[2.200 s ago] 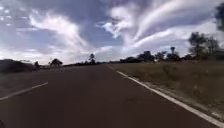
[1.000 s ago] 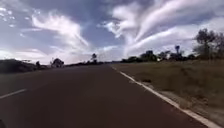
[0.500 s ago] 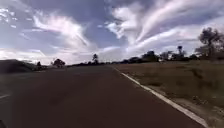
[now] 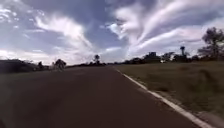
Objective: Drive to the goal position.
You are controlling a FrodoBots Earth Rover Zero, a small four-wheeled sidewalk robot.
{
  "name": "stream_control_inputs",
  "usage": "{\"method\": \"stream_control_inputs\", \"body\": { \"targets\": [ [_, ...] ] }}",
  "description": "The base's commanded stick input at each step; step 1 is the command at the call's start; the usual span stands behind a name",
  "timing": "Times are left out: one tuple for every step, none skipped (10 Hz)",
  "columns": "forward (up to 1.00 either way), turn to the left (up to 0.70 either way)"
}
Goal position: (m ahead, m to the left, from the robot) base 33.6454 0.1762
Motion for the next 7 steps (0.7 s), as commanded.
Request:
{"method": "stream_control_inputs", "body": {
  "targets": [
    [0.99,0.0],
    [0.99,0.0],
    [0.99,0.0],
    [0.99,0.0],
    [0.99,0.0],
    [0.99,0.0],
    [1.0,0.0]
  ]
}}
